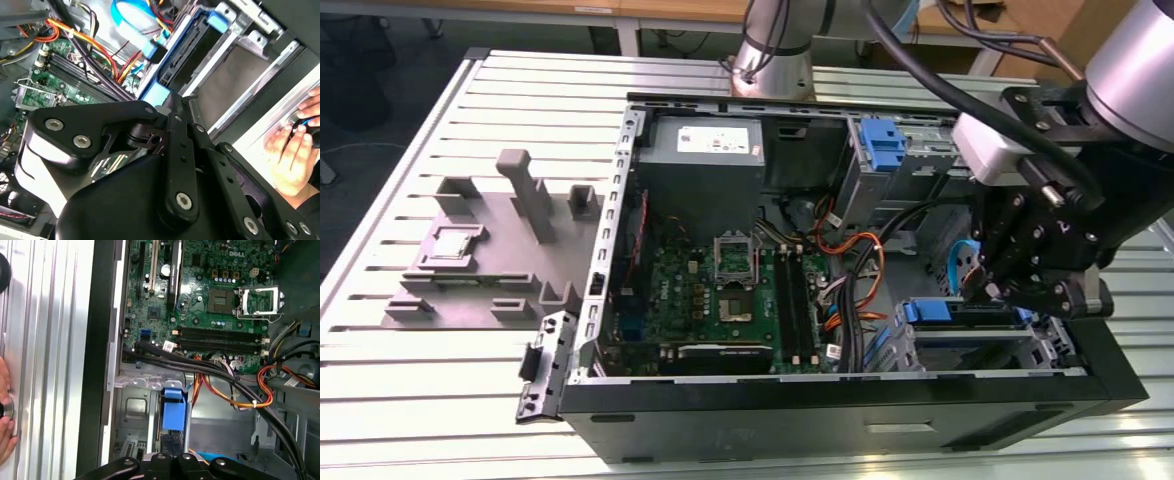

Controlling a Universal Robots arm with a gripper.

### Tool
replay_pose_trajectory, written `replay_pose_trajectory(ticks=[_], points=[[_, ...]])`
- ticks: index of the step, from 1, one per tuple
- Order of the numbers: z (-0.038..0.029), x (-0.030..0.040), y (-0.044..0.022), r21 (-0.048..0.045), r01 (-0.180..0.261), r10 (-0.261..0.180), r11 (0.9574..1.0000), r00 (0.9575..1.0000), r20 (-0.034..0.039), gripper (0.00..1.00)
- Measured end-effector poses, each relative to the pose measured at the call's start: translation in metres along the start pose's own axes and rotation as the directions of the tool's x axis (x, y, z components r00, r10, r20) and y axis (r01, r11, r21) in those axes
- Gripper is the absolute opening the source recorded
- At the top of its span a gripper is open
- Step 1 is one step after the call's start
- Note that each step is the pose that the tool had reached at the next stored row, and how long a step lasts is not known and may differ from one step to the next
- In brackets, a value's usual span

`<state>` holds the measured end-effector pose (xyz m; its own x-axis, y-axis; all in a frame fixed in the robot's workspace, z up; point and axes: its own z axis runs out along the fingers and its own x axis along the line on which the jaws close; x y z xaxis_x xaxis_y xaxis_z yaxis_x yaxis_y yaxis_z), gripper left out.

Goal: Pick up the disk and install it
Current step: 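Insert the first disk wire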

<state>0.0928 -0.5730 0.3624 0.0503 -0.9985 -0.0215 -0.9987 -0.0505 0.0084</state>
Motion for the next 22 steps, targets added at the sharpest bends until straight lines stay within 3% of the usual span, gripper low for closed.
replay_pose_trajectory(ticks=[13,18,22], points=[[-0.0001,0.001,-0.0234,-0.0008,0.0,0.0,1.0,1.0,-0.0001,0.12],[-0.0001,0.001,-0.0284,-0.0007,0.0,0.0,1.0,1.0,-0.0001,0.12],[-0.0002,0.0011,-0.0284,-0.0008,0.0,0.0,1.0,1.0,-0.0001,0.12]])
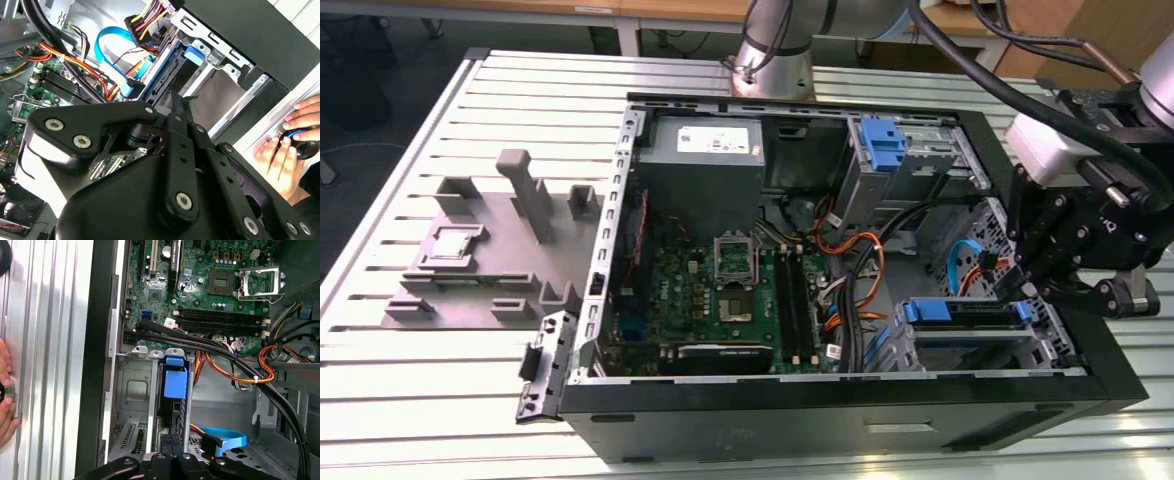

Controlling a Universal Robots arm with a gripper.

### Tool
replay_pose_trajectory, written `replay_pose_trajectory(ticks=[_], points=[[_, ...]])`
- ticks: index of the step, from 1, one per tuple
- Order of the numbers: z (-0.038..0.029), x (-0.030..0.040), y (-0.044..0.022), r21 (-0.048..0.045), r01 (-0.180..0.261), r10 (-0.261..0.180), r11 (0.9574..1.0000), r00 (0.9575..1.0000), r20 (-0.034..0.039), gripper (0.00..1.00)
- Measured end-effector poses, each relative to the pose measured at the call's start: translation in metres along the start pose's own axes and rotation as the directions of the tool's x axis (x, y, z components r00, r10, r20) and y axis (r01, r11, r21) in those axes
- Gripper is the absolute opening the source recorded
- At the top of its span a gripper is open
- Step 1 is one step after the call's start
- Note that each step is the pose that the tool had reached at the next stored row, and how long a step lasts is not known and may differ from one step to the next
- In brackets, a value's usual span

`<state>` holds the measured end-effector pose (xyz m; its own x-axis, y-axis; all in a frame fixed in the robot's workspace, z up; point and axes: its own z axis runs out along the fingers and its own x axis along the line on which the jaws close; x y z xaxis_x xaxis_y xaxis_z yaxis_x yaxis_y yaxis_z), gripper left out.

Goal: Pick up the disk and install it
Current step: 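Insert the first disk wire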

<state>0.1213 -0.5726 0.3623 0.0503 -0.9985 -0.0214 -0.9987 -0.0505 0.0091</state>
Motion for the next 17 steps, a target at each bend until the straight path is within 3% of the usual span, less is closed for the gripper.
replay_pose_trajectory(ticks=[5,10,17], points=[[-0.0003,0.0001,0.0,0.0,0.0,0.0,1.0,1.0,0.0,0.12],[-0.0046,-0.0008,-0.0002,0.0,0.0,0.0,1.0,1.0,0.0005,0.12],[-0.004,-0.0009,-0.0022,0.0074,0.044,-0.044,0.999,0.999,-0.0011,0.12]])
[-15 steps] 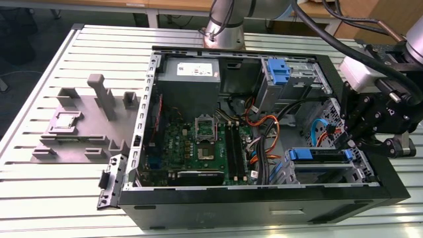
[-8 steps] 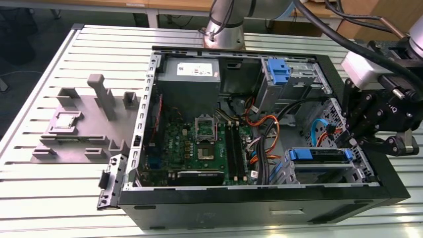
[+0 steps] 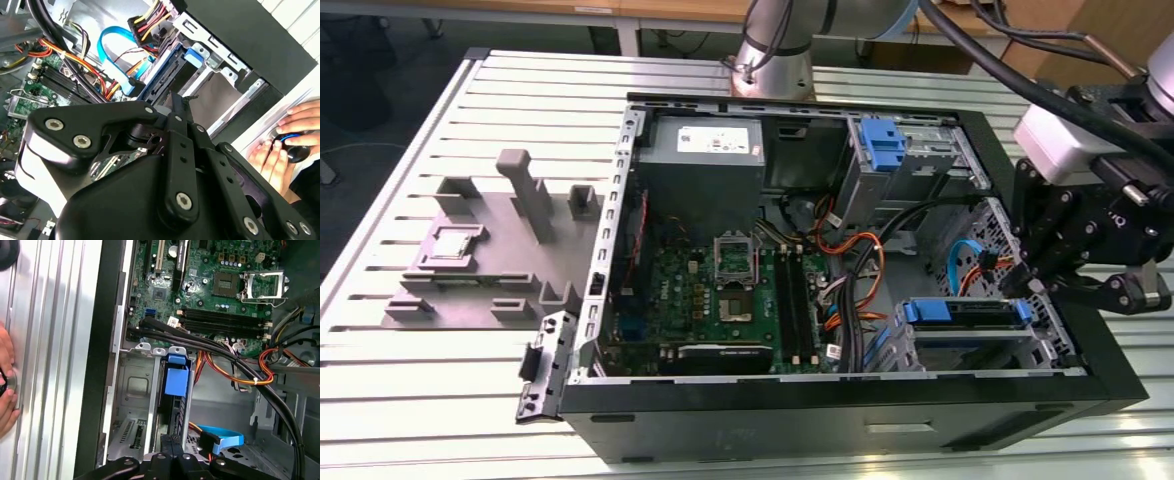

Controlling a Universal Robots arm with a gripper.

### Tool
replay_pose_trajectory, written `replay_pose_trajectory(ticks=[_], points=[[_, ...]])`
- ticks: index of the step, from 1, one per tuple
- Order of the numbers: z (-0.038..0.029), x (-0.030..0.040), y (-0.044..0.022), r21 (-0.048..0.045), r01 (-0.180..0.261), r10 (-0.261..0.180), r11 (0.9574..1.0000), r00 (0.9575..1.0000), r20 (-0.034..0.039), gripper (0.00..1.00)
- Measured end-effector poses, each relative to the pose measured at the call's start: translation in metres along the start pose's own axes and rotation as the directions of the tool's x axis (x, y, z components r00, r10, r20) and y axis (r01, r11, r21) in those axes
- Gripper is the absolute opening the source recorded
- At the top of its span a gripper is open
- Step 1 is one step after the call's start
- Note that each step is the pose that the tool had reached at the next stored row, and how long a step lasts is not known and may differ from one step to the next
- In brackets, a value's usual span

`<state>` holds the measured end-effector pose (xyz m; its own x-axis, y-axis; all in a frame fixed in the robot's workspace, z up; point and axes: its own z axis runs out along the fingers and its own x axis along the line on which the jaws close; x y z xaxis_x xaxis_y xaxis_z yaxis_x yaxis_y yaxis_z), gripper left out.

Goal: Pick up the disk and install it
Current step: 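Insert the first disk wire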

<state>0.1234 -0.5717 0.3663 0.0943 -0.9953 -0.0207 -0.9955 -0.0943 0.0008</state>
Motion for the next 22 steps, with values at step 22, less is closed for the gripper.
replay_pose_trajectory(ticks=[22], points=[[0.0013,-0.0341,-0.0193,0.0543,0.01,-0.01,0.9985,0.9999,-0.0052,0.12]])
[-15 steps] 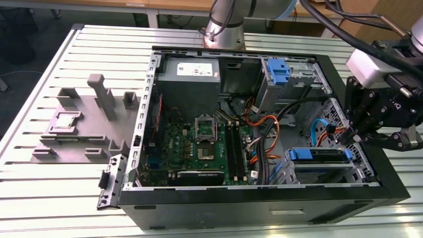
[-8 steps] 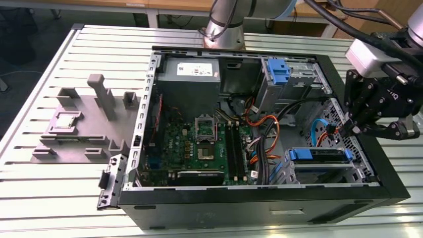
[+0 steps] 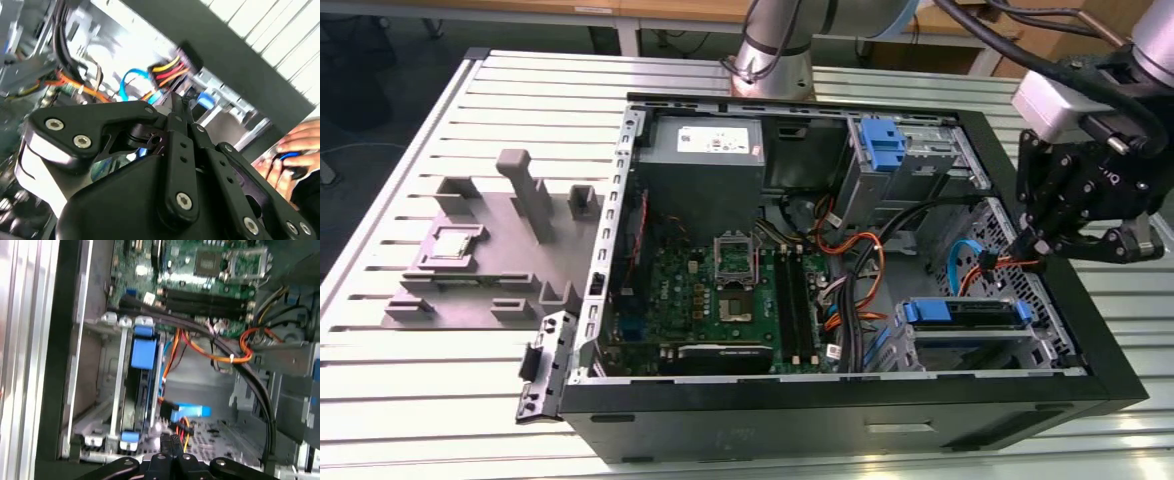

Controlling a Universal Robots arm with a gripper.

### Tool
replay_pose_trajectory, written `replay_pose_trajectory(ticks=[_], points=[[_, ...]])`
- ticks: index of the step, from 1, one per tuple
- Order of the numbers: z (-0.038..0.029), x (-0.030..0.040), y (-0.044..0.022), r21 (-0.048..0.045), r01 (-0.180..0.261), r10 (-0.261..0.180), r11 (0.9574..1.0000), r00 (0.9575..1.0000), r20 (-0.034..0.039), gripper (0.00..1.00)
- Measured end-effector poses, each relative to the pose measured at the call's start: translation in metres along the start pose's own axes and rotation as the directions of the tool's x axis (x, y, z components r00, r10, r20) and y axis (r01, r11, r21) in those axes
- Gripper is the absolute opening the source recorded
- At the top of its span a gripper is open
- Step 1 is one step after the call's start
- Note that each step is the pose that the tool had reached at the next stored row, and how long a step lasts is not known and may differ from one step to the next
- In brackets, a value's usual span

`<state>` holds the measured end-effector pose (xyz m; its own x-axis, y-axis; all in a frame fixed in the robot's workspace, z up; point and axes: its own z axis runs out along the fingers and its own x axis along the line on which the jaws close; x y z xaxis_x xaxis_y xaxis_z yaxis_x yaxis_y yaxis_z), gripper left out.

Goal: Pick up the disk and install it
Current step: 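Insert the first disk wire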

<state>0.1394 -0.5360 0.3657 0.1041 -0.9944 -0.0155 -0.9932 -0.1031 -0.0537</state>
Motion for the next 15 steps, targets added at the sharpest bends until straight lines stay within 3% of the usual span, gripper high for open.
replay_pose_trajectory(ticks=[2,3,9,15], points=[[0.0002,0.0,0.0,0.0315,0.013,-0.013,0.9994,0.9999,-0.0029,0.12],[0.0004,0.0001,0.0,0.0392,0.022,-0.022,0.999,0.9998,-0.0033,0.12],[0.0005,0.0,0.0001,0.0409,0.115,-0.115,0.9926,0.9934,-0.0008,0.12],[0.0006,0.0,0.0001,0.0406,0.211,-0.211,0.9766,0.9774,0.0023,0.12]])
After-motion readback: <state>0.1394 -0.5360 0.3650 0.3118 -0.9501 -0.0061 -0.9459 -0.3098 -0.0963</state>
